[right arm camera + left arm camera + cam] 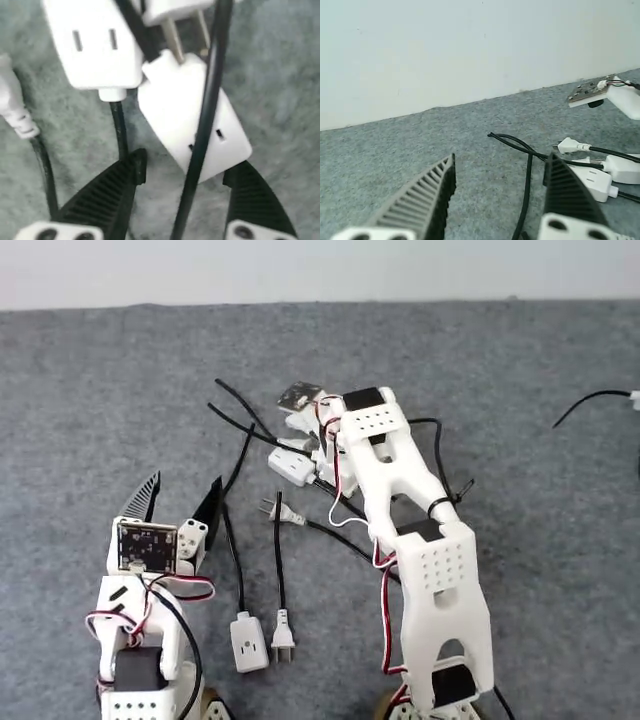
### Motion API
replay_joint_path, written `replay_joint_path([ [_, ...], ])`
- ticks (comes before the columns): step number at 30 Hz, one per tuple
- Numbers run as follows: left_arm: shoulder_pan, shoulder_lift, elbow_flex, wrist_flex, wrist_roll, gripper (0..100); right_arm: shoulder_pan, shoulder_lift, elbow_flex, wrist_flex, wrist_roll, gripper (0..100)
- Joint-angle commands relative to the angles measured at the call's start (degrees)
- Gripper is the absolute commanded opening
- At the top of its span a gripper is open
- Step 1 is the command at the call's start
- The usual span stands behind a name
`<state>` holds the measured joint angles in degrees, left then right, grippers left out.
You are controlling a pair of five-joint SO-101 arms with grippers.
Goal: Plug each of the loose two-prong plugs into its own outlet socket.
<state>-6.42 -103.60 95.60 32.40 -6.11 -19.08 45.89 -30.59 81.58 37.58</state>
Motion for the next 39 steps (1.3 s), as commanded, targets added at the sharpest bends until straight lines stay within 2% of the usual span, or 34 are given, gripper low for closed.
replay_joint_path([
  [1,0.4,-1.1,-0.8,-1.8,-1.2,28,1.5,-2.1,-3.1,-2.3,3.4,24.1],
  [11,0.4,-1.1,-0.8,-1.9,-1.3,28,2.4,-3.3,-3.1,-5.1,3.3,23.3],
  [15,0.4,-1.1,-0.8,-1.9,-1.3,28,1.5,-3.3,-2.9,-5.8,-0.1,23.3],
  [18,0.4,-1.1,-0.8,-1.9,-1.3,28,1.3,-3.2,-2.7,-7.3,-2.2,19.1],
  [24,0.4,-1.1,-0.8,-1.9,-1.3,28,0.4,-1.3,-1.7,-12.8,-7.4,2.8],
  [35,0.4,-1.1,-0.7,-1.9,-1.3,28,0.3,2.9,-2.1,-13.0,-7.8,0.9],
  [39,0.4,-1.1,-0.6,-2.2,-1.3,28,2.5,2.8,-3.9,-11.6,-9.8,0.9],
])
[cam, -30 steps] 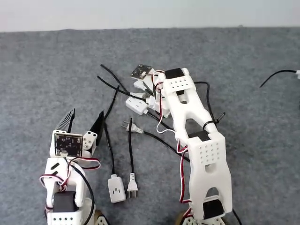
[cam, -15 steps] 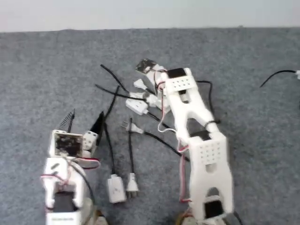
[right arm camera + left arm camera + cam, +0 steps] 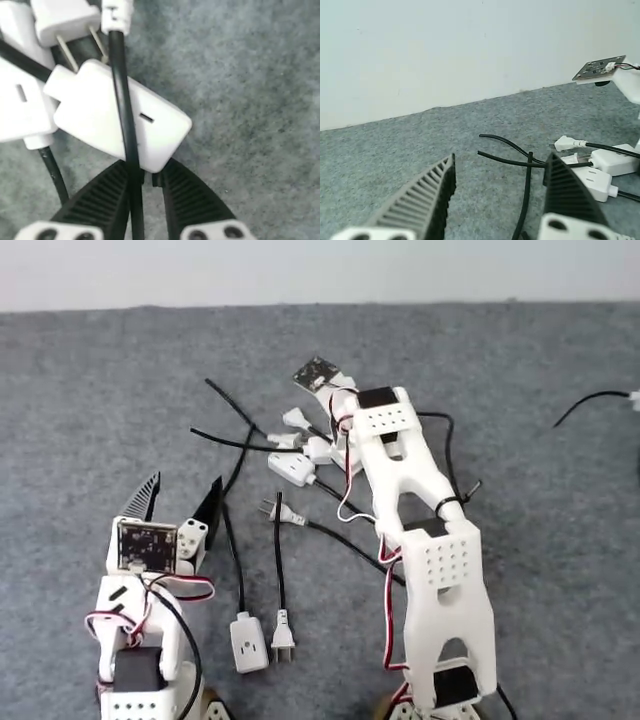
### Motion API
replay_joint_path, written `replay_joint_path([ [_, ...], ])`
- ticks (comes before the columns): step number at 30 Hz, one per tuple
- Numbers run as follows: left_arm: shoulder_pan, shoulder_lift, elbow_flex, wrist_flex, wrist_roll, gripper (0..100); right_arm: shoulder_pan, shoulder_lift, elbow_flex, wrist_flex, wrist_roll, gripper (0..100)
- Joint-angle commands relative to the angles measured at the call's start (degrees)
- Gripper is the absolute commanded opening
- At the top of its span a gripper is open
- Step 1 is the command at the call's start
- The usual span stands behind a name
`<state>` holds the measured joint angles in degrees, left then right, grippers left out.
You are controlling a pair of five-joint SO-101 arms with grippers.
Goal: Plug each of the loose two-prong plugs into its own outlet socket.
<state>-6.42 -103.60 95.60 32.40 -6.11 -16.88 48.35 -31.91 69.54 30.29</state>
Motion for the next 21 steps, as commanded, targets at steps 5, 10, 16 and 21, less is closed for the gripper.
replay_joint_path([
  [5,0.4,-1.1,0.3,-3.8,-1.3,28,-0.9,-2.2,-3.2,8.7,-5.3,0.9],
  [10,0.3,-1.1,0.3,-3.9,-1.3,28,-5.3,-3.9,-3.2,15.3,-5.8,0.9],
  [16,0.0,-1.1,0.3,-4.0,-1.3,28,-5.9,-4.2,-3.3,16.0,-9.7,0.9],
  [21,0.0,-1.1,0.3,-4.0,-1.4,28,2.9,-7.3,-3.3,12.9,-13.5,0.9],
])
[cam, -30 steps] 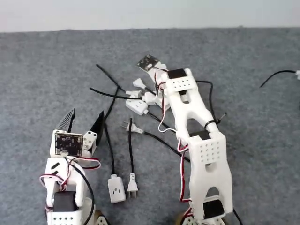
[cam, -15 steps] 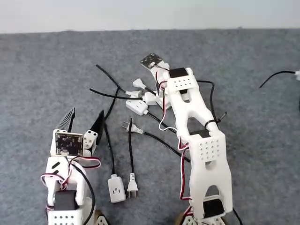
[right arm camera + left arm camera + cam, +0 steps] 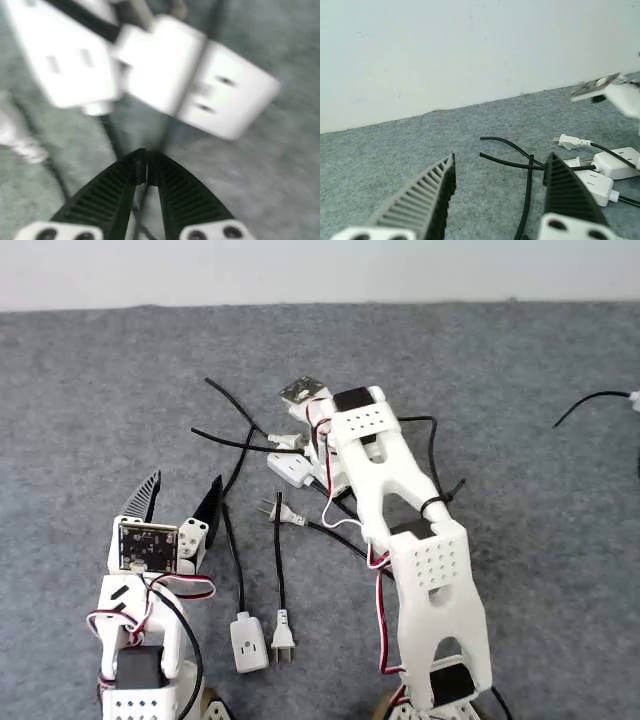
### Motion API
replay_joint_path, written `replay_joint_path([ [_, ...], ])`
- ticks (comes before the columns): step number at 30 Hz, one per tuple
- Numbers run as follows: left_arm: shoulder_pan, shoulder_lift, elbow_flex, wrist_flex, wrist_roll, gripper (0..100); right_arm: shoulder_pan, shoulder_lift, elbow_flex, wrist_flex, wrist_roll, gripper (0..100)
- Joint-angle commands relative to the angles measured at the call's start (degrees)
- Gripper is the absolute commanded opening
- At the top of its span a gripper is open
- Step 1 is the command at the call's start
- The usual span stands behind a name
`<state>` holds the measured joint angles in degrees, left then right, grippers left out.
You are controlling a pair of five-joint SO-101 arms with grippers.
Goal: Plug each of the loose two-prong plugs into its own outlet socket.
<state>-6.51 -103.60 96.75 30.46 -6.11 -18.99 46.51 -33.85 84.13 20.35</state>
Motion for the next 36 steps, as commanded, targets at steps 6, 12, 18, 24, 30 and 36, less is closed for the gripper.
replay_joint_path([
  [6,0.1,-1.1,-0.7,-2.0,-1.4,28,11.2,-10.3,-1.4,-1.5,-5.5,0.9],
  [12,0.1,-1.1,-0.7,-2.0,-1.4,28,13.4,-12.5,-1.3,-2.9,-19.4,0.9],
  [18,0.2,-1.1,-0.7,-2.0,-1.4,28,13.8,-12.6,-1.3,-4.5,-32.1,6.1],
  [24,0.2,-1.1,-0.7,-2.0,-1.4,28,12.4,-12.6,-1.1,-3.3,-28.4,38.5],
  [30,0.3,-1.1,-0.7,-2.0,-1.4,28,11.1,-12.8,-1.1,-2.0,-24.4,33.7],
  [36,0.4,-1.1,-0.4,-2.3,-1.4,28,4.8,-12.2,-1.1,3.0,-14.2,32.7],
])
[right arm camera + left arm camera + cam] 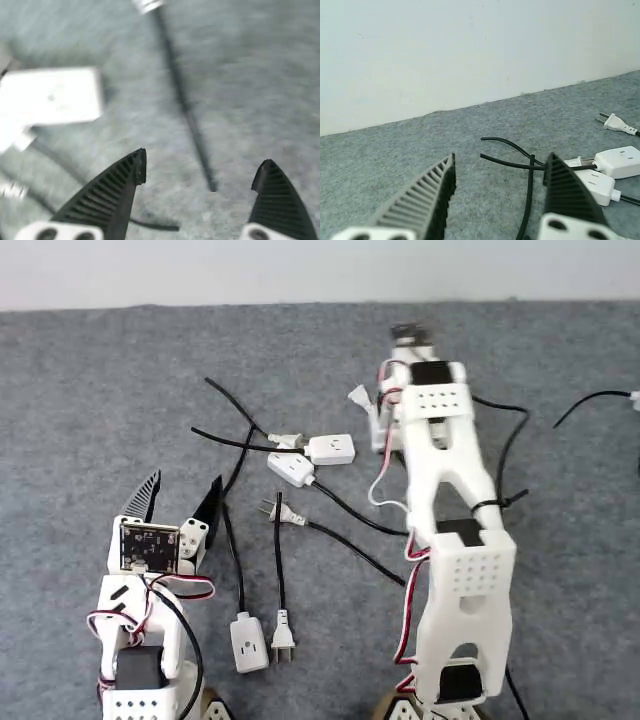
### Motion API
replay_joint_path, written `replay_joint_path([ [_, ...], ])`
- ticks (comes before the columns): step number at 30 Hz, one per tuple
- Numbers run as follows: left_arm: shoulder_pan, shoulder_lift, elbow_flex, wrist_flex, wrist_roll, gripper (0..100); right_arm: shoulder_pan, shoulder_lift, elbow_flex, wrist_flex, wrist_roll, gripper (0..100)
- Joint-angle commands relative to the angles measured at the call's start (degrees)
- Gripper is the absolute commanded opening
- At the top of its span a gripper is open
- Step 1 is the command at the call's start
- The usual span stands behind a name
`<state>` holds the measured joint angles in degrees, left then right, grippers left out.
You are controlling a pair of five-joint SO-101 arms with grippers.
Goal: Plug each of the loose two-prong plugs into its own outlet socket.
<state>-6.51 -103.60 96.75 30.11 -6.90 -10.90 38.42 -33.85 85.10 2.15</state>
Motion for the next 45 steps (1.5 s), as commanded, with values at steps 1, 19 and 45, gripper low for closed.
replay_joint_path([
  [1,0.4,-1.1,-0.4,-1.8,-0.6,28,-4.3,-4.1,-1.0,2.6,4.6,32.7],
  [19,0.0,42.4,-15.0,-14.4,-1.2,28,-10.3,-1.4,1.2,3.2,6.1,32.5],
  [45,-2.7,101.7,-55.8,1.3,-2.8,28,-10.8,0.7,5.6,-3.8,5.9,32.5],
])
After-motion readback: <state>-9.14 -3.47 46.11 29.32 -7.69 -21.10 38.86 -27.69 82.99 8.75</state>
